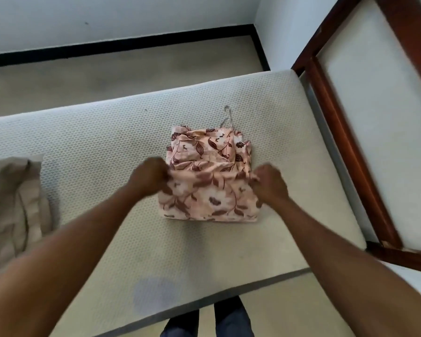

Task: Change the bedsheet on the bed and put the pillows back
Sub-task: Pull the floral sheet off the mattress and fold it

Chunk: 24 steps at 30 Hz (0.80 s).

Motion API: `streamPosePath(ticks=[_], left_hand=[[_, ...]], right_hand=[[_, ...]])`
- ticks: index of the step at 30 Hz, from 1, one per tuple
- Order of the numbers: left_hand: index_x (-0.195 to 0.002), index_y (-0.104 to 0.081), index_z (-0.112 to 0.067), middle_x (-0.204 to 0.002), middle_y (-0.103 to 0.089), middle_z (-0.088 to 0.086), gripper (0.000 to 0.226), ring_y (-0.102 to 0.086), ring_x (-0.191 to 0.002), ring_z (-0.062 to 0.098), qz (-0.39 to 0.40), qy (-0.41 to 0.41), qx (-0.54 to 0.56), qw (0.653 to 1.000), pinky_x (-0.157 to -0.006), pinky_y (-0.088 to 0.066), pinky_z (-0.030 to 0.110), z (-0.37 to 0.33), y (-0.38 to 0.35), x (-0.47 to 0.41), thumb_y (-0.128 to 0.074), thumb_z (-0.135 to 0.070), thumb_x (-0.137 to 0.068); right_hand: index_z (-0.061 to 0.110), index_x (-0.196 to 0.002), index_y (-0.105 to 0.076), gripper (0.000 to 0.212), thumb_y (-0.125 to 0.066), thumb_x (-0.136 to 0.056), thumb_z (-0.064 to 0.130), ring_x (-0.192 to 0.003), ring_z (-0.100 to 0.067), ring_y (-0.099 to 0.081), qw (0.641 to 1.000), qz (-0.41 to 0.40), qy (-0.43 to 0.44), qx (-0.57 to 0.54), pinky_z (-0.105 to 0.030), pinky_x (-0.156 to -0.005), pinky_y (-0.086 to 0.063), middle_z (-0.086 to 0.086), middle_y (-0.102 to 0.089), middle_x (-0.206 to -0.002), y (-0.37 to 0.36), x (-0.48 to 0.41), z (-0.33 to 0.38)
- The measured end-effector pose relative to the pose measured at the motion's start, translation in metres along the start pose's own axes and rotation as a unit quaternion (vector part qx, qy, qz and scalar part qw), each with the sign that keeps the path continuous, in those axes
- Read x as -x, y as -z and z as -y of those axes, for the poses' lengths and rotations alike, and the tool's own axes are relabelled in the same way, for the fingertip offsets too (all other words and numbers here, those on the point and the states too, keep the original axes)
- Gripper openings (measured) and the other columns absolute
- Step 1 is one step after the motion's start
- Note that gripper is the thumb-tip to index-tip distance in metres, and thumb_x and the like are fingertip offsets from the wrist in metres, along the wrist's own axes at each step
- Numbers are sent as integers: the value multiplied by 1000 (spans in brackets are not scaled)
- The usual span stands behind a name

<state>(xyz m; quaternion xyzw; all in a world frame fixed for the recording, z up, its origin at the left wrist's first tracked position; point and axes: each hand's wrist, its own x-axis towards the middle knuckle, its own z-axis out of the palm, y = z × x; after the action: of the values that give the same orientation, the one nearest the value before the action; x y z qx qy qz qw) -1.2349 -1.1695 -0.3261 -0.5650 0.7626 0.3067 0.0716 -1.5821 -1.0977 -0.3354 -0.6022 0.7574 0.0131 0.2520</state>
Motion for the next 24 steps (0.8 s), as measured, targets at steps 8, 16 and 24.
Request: streamPosePath(ticks=[8,16,24], left_hand=[[-130,-59,-15,-122,-69,11,46,-66,-111,25,-267,127,175,939,-97,-50,36,38,2,-181,-61,-43,-93],[-128,-52,5,-126,-59,28,74,-58,-117,45,-126,327,258,900,-98,-48,48,53,-144,-159,-59,-58,-91],[-107,-66,-5,-102,-70,11,73,-68,-94,26,-125,360,377,844,-86,-57,42,73,-143,-172,-59,-73,-83]], right_hand=[[14,-132,-59,46,-60,-95,42,-126,-34,-56,987,-102,-42,-120,-43,-101,-47,-15,-61,-132,-11,-214,11],[2,-134,-49,60,-68,-90,37,-124,-42,-54,950,-62,-220,-213,-46,-106,-42,-25,-55,-133,-138,-162,-24],[4,-137,-49,84,-72,-82,62,-128,-38,-52,909,-19,-315,-272,-43,-105,-45,-18,-47,-141,-132,-182,-22]])
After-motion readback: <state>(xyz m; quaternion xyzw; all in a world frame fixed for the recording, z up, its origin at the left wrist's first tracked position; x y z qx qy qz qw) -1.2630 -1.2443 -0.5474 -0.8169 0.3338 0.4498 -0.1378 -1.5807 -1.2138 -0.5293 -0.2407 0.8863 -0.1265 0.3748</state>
